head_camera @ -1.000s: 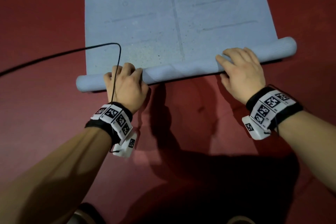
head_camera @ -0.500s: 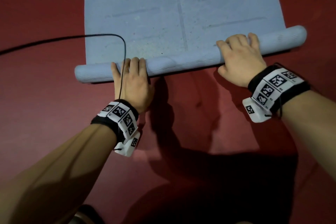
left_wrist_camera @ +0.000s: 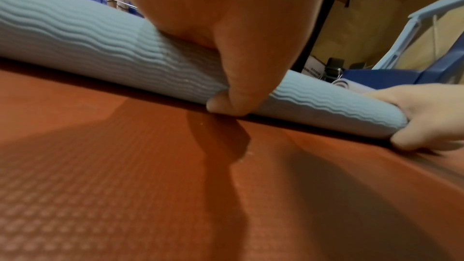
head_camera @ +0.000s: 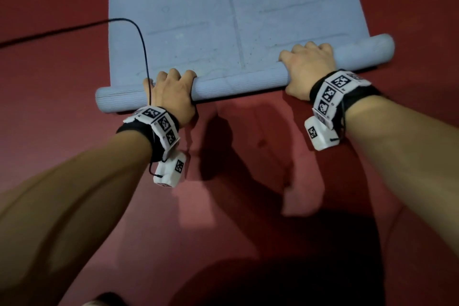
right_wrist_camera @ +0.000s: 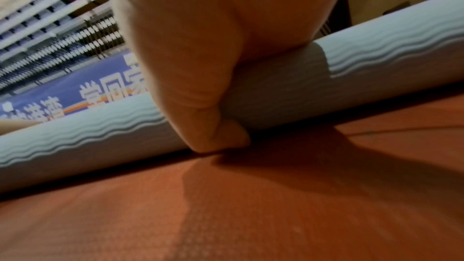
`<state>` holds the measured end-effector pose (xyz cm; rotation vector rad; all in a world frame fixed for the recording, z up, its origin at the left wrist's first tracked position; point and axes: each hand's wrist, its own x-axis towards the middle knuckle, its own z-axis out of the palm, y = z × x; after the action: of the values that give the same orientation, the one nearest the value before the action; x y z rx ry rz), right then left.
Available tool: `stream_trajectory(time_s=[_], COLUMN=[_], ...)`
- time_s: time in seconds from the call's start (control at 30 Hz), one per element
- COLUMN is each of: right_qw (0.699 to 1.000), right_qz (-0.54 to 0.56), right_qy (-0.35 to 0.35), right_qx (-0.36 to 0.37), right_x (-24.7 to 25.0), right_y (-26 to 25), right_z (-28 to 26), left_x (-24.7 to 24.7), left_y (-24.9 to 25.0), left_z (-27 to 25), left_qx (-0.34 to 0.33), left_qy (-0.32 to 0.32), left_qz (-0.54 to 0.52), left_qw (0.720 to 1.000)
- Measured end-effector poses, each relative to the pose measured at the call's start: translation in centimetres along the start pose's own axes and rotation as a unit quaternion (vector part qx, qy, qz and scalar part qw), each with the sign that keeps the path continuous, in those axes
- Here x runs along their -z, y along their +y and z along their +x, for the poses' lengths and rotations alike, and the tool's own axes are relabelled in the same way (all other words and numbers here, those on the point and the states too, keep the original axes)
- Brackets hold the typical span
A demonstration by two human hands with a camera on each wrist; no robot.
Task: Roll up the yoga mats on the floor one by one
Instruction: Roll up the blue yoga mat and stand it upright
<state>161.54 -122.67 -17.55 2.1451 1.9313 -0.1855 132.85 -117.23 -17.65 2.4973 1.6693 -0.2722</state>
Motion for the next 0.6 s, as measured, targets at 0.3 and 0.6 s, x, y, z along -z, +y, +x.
stream_trajectory(time_s=[0.3, 0.6], right_qw=[0.997, 0.992], right_qz=[0.016, 0.052], right_qy=[-0.072, -0.108], right_qx=[0.030, 0.028], right_x=[1.0, -0.7], right_y=[0.0, 0.8], right_z=[-3.4, -12.5], left_x=[0.9, -1.3], left_y=[0.2, 3.7], left_z=[-2.5, -11.5], left_qx=[0.000, -0.008], left_qy=[-0.074, -0.109], left_qz=[-0.006, -0.013], left_qw=[0.997, 0.994])
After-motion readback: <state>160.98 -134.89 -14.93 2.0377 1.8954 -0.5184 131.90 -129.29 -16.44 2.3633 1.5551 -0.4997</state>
